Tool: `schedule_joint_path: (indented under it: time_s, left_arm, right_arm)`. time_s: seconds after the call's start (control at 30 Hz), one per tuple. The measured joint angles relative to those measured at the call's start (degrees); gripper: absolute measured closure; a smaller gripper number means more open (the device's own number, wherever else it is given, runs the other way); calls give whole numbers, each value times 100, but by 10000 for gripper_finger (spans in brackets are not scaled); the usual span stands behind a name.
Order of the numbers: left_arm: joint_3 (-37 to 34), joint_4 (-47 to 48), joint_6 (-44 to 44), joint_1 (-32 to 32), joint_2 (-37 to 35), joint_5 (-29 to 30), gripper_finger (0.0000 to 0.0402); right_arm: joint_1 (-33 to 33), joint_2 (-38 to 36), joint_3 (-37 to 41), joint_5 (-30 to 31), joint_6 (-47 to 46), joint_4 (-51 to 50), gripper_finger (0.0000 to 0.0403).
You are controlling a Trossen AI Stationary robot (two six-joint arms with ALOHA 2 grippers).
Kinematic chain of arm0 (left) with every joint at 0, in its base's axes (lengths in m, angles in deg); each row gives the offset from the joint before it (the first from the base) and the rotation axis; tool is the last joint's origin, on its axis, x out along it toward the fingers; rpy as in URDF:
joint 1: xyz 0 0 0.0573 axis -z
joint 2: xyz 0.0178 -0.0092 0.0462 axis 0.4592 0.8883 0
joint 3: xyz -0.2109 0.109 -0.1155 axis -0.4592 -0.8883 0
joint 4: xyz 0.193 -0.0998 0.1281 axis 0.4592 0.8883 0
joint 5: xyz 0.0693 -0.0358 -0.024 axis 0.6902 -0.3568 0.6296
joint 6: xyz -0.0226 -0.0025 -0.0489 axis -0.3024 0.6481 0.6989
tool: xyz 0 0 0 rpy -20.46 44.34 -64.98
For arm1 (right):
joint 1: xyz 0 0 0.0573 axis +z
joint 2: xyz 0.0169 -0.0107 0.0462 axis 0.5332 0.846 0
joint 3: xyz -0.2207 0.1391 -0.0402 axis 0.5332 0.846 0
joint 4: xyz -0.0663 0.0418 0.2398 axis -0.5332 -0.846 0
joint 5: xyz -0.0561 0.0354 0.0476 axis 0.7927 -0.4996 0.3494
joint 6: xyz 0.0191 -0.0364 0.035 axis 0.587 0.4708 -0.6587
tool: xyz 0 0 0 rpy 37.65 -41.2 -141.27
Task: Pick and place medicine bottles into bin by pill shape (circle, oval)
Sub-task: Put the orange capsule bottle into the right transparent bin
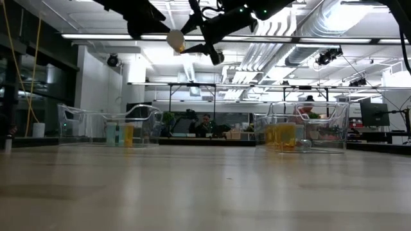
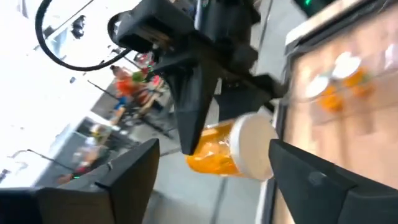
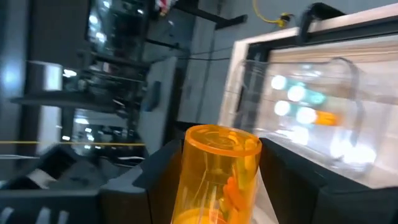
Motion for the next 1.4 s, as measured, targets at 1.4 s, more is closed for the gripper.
schedule_joint_path:
  time_s: [1.4]
  left_arm:
    - [52, -1124, -2718, 199, 261, 489, 87]
  right_arm:
    - [541, 7, -2, 399, -1231, 1612, 206]
